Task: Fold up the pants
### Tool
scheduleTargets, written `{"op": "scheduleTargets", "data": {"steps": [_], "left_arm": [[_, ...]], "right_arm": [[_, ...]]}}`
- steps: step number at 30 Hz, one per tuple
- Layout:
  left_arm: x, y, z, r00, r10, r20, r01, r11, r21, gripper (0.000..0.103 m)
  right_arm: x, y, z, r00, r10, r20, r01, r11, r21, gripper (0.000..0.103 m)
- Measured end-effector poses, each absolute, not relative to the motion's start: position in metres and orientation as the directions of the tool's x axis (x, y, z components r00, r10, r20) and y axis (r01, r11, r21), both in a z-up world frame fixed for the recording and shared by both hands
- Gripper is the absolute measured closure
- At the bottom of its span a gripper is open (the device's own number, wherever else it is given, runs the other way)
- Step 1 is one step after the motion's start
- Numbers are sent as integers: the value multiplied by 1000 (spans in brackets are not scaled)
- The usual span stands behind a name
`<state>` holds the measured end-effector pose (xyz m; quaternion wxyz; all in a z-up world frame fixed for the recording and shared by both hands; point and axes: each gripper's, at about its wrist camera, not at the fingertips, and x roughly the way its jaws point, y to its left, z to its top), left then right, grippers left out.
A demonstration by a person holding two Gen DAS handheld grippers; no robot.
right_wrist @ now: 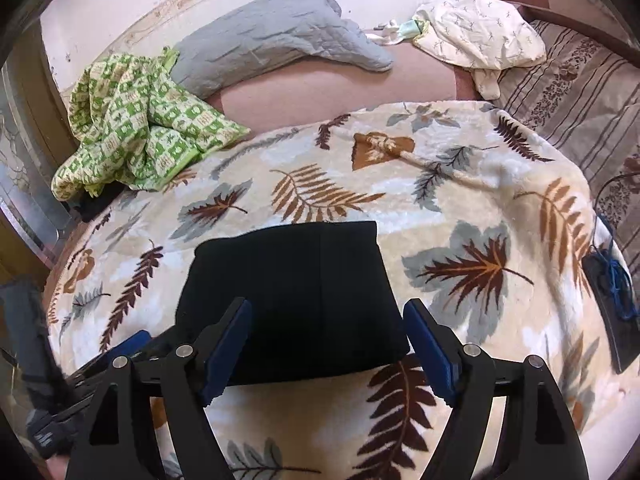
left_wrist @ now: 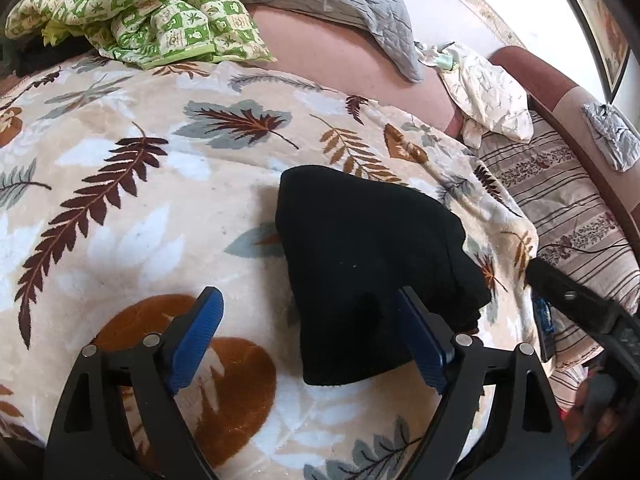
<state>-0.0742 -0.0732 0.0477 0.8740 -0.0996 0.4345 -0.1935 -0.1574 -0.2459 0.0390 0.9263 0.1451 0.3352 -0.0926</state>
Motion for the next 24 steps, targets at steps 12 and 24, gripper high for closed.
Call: {"op": "scheduleTargets", "data": {"steps": [12, 24], "left_arm": [[-75, -74, 46, 575, -387, -721, 251, 922, -295, 16], [-69, -71, 51, 573, -422, -703, 257, 907, -334, 16]], "right_arm": [[-174, -249, 48, 746, -81, -661, 286, 935, 208, 21], [-170, -248, 52, 730, -100, -676, 299, 936, 184, 19]]}}
